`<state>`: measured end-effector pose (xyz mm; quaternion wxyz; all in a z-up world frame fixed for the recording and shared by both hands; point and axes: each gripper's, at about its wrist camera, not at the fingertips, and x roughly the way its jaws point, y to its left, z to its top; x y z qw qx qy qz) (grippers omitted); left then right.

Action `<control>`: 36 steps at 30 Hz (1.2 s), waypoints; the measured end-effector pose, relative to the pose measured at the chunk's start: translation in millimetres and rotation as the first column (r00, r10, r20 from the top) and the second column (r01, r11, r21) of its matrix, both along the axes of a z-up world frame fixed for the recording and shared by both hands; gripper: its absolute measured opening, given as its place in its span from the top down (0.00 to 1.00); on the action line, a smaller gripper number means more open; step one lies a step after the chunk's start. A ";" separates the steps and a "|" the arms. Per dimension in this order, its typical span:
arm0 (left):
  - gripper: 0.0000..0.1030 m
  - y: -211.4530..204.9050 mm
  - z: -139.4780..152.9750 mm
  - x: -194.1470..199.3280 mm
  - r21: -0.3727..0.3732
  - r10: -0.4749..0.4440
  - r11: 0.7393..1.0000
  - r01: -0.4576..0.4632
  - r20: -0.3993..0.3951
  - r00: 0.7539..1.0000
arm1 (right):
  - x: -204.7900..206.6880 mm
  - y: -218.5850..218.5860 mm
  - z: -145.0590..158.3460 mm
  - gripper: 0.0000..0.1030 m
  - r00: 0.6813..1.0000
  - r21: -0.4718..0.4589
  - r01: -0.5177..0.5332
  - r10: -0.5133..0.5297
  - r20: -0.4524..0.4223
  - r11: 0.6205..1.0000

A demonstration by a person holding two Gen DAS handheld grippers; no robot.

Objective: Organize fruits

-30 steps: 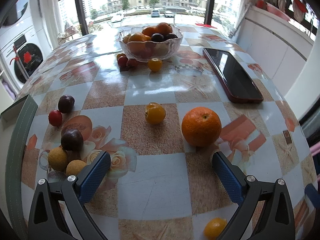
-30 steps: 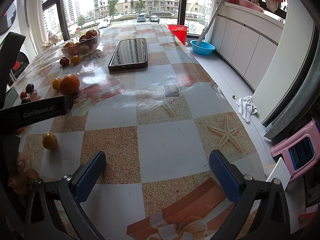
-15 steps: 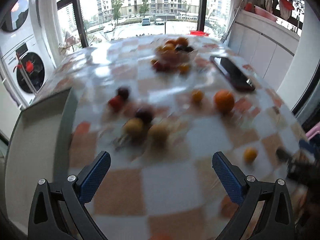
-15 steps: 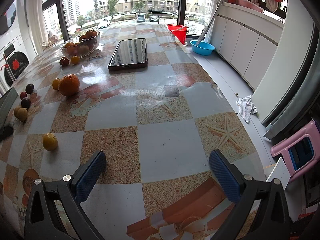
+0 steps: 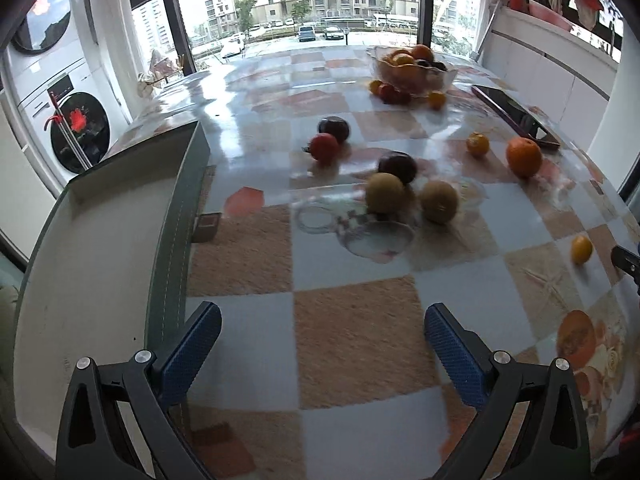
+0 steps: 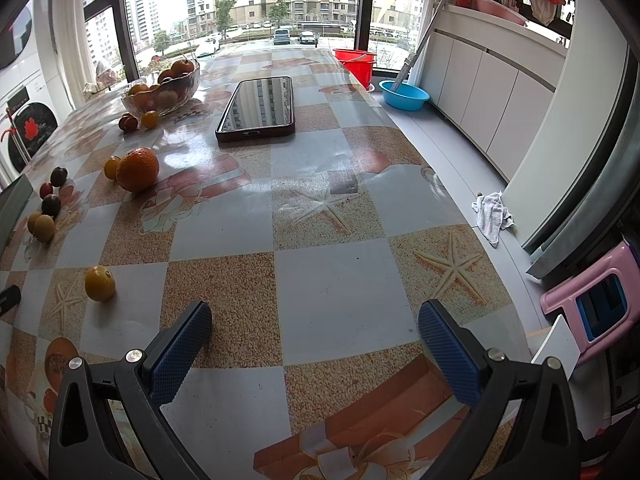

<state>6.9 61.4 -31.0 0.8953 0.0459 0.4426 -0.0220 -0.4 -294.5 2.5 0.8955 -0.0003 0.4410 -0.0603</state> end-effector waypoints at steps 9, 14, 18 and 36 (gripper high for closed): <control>0.01 2.7 -2.3 -3.9 -0.001 0.020 1.000 -0.020 0.029 0.999 | -1.4 -1.4 0.7 0.00 1.000 0.002 0.000 0.000 -0.003 1.000; 0.01 3.1 -2.1 -3.9 -0.004 0.021 1.000 -0.021 0.030 0.999 | 3.1 0.7 3.5 0.00 0.998 -0.005 0.022 -0.022 -0.057 1.000; 0.01 3.7 -1.6 -5.2 -0.005 0.020 1.000 -0.020 0.032 0.999 | -4.0 21.8 12.9 0.00 0.998 0.102 -0.017 0.024 -0.066 0.995; 0.30 -10.6 12.2 4.2 -0.024 0.045 0.999 -0.045 -0.025 0.999 | -2.5 81.7 13.0 0.77 0.974 0.094 -0.228 0.226 0.030 0.969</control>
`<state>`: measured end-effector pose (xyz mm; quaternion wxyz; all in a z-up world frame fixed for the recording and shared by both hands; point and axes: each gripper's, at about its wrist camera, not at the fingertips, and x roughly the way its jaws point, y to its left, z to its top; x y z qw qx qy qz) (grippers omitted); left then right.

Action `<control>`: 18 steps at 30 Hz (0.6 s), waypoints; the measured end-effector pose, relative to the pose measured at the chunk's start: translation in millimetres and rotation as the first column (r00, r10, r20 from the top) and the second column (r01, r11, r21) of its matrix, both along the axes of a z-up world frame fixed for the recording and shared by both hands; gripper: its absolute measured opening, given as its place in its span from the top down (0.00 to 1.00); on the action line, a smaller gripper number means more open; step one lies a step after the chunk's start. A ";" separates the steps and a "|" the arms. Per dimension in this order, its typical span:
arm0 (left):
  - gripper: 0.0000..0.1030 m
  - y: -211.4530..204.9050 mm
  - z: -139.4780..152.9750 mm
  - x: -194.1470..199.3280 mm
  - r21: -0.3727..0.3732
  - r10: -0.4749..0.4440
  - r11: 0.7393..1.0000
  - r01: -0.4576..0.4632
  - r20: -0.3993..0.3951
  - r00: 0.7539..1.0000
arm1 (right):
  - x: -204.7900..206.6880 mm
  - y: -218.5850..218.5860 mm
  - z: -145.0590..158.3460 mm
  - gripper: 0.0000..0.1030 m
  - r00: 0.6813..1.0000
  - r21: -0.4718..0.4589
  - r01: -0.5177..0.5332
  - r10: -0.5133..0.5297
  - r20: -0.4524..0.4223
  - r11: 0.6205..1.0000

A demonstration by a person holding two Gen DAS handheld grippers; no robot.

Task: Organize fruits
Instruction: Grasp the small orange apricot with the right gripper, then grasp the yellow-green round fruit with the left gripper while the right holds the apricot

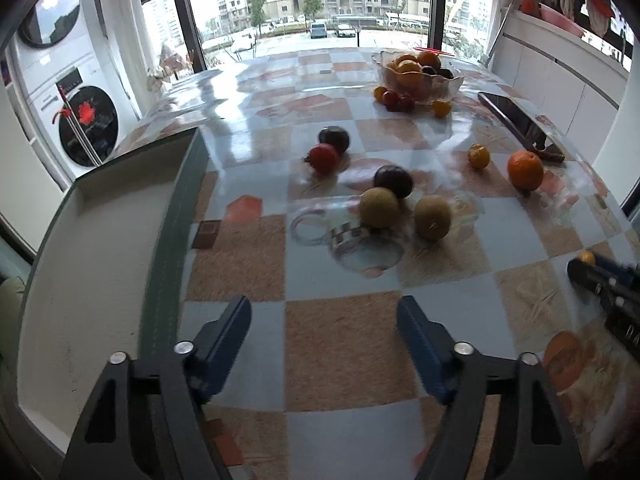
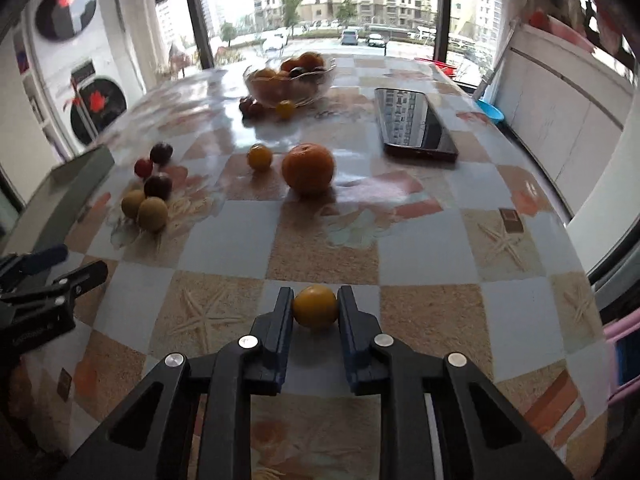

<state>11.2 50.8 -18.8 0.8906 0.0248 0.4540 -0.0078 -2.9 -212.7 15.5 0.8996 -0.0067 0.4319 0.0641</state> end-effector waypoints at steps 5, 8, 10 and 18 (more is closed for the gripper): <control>0.44 -11.1 0.3 18.9 -0.133 0.016 0.991 -0.026 -0.075 0.997 | -4.4 -4.1 -2.7 0.77 1.000 0.044 0.004 -0.006 0.030 0.999; 0.44 -24.5 -3.3 27.7 -0.121 0.036 0.992 -0.047 -0.086 0.996 | -4.8 -2.6 -3.9 0.77 0.999 0.037 0.003 -0.004 0.044 0.999; 0.44 -32.7 -4.5 34.2 -0.100 0.054 0.993 -0.062 -0.079 0.995 | -3.8 -4.7 -4.2 0.77 0.999 0.057 0.003 -0.006 0.044 0.998; 0.49 -46.3 -5.6 49.4 -0.065 0.111 0.991 -0.114 -0.057 0.992 | -2.6 -9.8 -4.8 0.76 0.999 0.113 0.007 -0.012 0.046 0.994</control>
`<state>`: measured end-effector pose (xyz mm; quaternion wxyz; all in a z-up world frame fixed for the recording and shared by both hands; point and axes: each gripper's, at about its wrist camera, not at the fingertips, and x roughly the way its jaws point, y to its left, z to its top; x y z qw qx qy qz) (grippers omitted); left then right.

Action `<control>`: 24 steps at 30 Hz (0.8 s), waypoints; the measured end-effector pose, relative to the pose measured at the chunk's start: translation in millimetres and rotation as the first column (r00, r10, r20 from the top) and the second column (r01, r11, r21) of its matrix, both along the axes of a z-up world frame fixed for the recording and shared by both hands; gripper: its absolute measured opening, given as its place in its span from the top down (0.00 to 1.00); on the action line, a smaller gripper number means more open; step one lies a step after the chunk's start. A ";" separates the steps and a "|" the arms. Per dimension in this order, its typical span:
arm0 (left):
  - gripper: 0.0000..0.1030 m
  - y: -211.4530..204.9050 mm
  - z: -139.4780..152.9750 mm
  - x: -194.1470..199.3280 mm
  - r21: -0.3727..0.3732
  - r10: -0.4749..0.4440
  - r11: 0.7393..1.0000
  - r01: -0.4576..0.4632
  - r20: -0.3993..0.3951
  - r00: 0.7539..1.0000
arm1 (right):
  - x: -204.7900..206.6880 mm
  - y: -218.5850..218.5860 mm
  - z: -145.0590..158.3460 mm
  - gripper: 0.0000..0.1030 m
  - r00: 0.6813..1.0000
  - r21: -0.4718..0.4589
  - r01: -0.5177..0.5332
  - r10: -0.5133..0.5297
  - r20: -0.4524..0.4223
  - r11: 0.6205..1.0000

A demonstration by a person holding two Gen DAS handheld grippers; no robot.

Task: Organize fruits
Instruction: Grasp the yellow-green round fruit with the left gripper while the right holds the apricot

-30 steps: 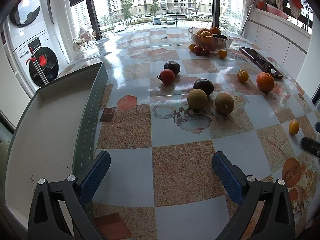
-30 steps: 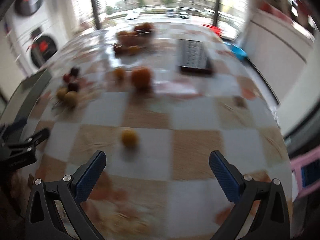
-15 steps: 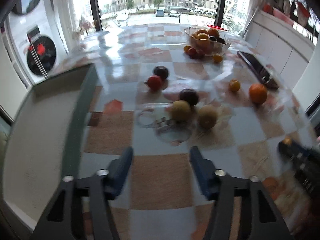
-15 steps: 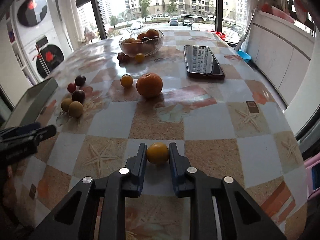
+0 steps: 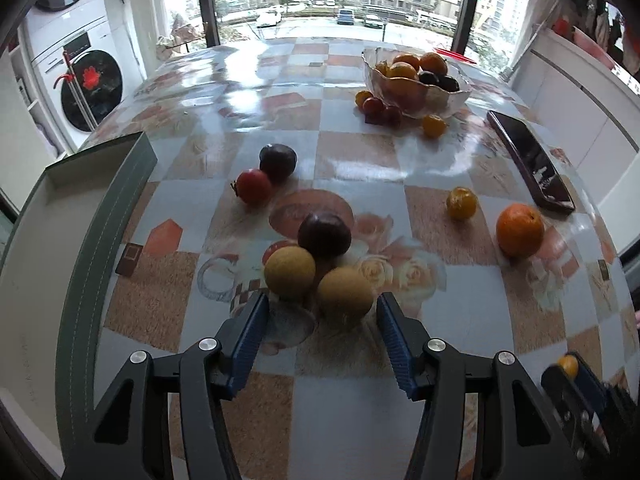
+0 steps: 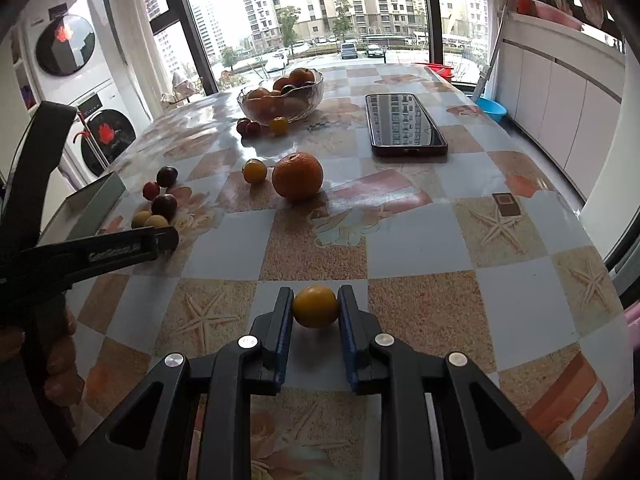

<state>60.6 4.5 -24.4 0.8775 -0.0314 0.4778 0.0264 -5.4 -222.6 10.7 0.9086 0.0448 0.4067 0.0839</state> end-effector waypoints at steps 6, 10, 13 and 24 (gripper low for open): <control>0.72 4.7 1.6 -6.0 -0.023 -0.044 0.999 0.044 0.023 0.999 | 0.1 0.7 -0.2 0.76 1.000 0.010 0.004 -0.004 0.002 1.000; 0.72 17.3 5.3 -25.9 -0.044 -0.072 0.996 0.073 0.028 0.997 | 0.0 7.1 -0.5 0.76 1.000 -0.041 0.004 -0.003 0.006 0.999; 0.72 26.7 9.8 -42.8 -0.053 -0.090 0.994 0.092 0.036 0.995 | 0.2 6.6 -0.4 0.76 1.000 -0.030 0.004 -0.003 0.006 1.000; 0.72 50.9 36.0 -86.8 -0.011 -0.119 0.993 0.121 0.108 0.987 | -5.4 -0.8 2.5 0.76 0.998 0.058 0.017 -0.014 -0.054 0.998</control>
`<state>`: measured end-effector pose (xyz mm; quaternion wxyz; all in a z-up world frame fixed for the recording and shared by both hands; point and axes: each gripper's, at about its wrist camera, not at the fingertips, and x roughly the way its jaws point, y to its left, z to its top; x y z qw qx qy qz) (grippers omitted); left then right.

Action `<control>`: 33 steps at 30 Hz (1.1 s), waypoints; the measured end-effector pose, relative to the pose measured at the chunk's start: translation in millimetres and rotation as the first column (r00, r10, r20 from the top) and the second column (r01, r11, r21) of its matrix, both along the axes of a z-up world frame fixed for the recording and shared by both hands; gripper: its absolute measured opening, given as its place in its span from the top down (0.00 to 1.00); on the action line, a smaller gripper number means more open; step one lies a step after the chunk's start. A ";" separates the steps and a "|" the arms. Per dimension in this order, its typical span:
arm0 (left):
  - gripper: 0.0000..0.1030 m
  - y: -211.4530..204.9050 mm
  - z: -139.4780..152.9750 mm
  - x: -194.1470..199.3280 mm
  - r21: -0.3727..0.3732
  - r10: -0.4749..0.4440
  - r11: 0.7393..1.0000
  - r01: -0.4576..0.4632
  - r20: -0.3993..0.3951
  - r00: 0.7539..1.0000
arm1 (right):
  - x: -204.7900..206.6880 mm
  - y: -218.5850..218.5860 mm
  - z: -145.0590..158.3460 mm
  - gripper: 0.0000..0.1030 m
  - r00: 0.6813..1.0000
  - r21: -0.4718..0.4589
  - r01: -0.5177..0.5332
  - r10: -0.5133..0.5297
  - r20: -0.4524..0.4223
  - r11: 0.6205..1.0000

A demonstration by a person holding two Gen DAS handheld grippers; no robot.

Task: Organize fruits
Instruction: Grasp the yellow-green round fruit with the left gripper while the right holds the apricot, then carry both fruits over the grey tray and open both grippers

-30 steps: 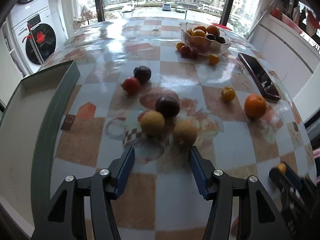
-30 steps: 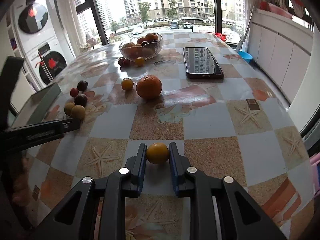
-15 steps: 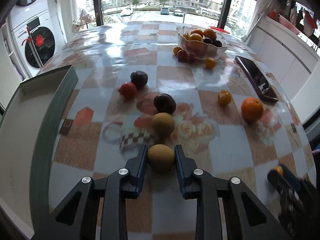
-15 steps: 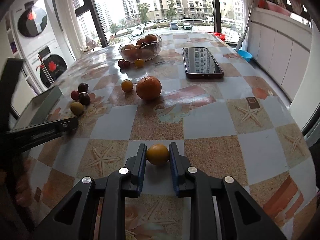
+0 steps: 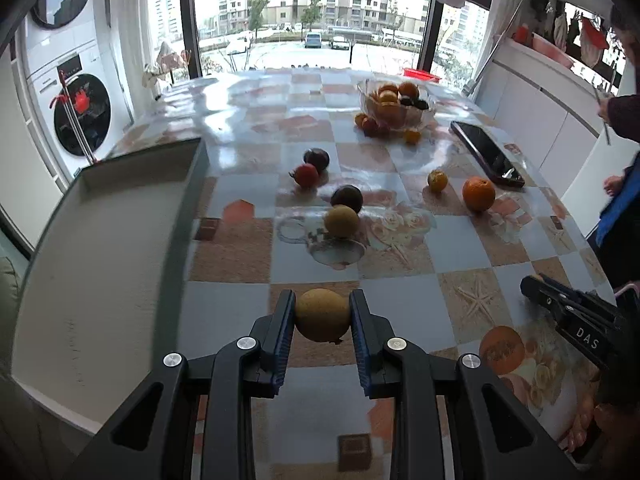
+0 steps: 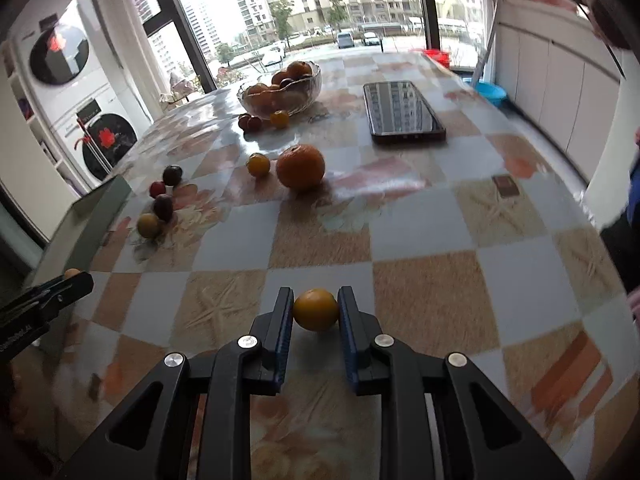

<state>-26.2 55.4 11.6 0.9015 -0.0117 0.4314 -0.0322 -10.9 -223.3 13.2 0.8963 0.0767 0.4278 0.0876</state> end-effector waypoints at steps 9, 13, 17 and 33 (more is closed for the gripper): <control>0.72 40.2 21.1 -7.7 0.013 0.072 0.997 -0.072 0.061 0.996 | -0.1 30.1 25.3 0.76 0.998 -0.004 -0.070 0.070 -0.006 0.998; 0.72 70.4 24.5 -10.1 0.036 0.129 0.991 -0.132 0.077 0.989 | 7.0 54.8 38.2 0.76 0.993 0.020 -0.115 0.115 -0.012 0.993; 0.72 102.1 24.8 -11.6 0.040 0.189 0.980 -0.193 0.084 0.978 | 13.1 86.2 48.6 0.76 0.984 0.040 -0.173 0.174 -0.023 0.984; 0.72 178.2 -7.5 -14.7 0.034 0.330 0.943 -0.331 0.018 0.944 | 24.4 257.1 57.4 0.76 0.878 0.099 -0.465 0.473 -0.081 0.880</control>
